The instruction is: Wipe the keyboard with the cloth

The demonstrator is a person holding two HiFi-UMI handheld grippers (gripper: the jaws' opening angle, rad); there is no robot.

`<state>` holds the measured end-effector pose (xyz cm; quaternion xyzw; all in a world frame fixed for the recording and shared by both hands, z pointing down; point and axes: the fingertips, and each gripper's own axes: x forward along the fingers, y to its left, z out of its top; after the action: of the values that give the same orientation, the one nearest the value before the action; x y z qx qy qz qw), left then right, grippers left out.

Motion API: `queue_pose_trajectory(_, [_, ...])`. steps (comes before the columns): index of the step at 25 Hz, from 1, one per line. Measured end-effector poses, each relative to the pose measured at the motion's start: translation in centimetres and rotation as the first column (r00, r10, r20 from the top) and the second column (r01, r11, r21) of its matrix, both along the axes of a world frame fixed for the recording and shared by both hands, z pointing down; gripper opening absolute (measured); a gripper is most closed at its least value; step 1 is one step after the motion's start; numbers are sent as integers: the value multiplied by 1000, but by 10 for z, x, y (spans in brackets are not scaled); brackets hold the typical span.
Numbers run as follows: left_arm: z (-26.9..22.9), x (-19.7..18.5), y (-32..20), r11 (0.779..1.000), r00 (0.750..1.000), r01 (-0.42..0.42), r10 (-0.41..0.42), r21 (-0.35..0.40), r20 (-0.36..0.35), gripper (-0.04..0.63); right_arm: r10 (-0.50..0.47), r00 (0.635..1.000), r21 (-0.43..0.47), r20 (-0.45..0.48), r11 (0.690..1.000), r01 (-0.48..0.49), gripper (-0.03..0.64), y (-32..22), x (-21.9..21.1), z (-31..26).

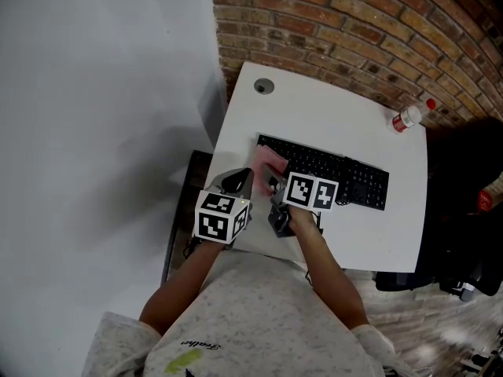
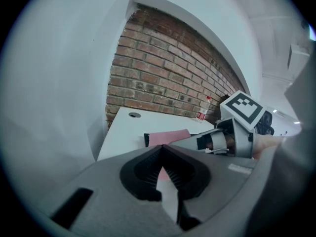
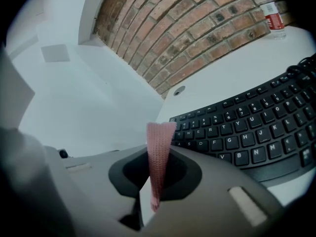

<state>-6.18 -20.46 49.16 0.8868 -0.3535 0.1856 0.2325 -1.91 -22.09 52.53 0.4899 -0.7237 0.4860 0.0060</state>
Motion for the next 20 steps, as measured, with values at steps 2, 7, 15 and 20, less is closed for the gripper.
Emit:
queue_pose_trajectory(2, [0, 3, 1, 1000, 1000, 0, 0, 1, 0, -5, 2, 1000, 1, -1, 1000, -2, 23, 1, 4, 0])
queue_pose_trajectory(7, [0, 12, 4, 1000, 1000, -1, 1, 4, -2, -5, 10, 1000, 6, -7, 1000, -10, 23, 5, 15, 0])
queue_pose_trajectory(15, [0, 28, 8, 1000, 1000, -9, 9, 13, -4, -5, 41, 999, 15, -8, 999, -41, 23, 13, 37, 2])
queue_pose_trajectory(20, [0, 40, 12, 1000, 1000, -22, 22, 13, -2, -5, 69, 998, 13, -2, 998, -69, 23, 18, 54, 2])
